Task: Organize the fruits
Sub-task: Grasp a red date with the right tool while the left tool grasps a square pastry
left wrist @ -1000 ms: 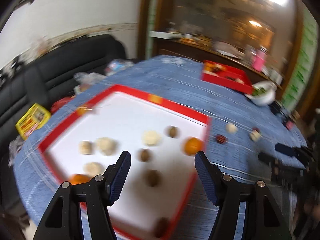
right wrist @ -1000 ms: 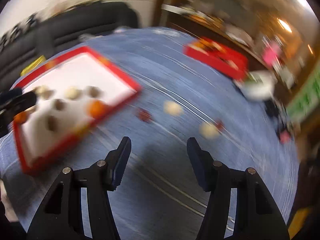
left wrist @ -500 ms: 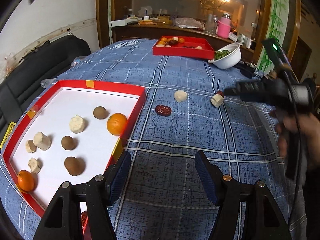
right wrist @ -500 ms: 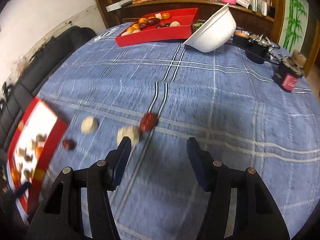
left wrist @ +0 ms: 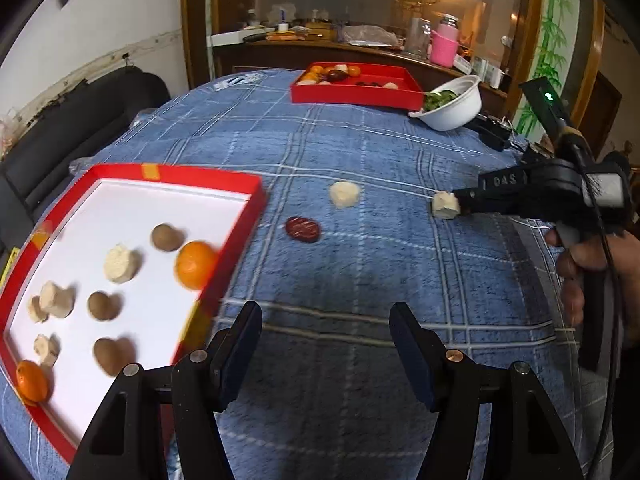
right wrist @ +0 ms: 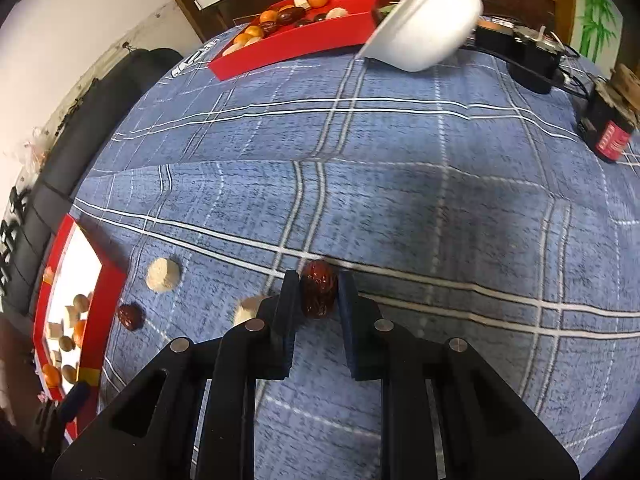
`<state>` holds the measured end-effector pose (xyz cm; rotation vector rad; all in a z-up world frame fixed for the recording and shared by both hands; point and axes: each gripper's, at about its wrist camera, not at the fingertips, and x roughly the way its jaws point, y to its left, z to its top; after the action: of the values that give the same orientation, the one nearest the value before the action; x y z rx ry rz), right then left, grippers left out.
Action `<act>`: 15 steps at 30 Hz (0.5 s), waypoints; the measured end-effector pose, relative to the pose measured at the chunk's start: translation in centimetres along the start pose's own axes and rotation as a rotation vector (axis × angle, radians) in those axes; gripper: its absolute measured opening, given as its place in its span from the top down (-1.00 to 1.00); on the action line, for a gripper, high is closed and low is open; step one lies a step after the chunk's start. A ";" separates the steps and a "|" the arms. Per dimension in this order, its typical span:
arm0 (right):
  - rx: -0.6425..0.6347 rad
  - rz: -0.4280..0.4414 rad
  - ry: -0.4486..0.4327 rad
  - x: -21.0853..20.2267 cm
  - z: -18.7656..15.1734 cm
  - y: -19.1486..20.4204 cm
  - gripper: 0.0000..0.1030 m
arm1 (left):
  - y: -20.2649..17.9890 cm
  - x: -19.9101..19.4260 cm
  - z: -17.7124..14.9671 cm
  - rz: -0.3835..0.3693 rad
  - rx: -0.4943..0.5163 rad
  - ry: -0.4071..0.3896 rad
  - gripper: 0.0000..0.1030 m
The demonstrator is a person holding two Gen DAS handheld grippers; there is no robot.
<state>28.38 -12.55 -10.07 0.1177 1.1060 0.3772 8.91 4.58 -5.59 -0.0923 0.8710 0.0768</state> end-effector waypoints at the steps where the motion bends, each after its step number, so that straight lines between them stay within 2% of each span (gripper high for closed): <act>1: 0.002 0.006 -0.003 -0.2 -0.3 -0.3 0.65 | -0.6 0.2 0.3 -0.004 0.007 0.002 -0.25; 5: 0.033 0.031 -0.050 -2.7 -1.7 -2.0 0.65 | -3.1 1.1 1.8 -0.037 0.045 -0.014 -0.26; 11: 0.098 0.071 -0.147 -6.8 -4.8 -5.0 0.65 | -8.0 4.8 5.6 -0.081 0.058 -0.007 -0.26; 15: 0.150 0.089 -0.196 -7.6 -6.2 -7.2 0.65 | -10.7 7.3 7.1 -0.084 0.075 0.003 -0.26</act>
<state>21.59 -22.56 -8.42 0.3304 0.9361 0.3540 20.11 -5.08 -6.14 -0.0588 0.8707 -0.0346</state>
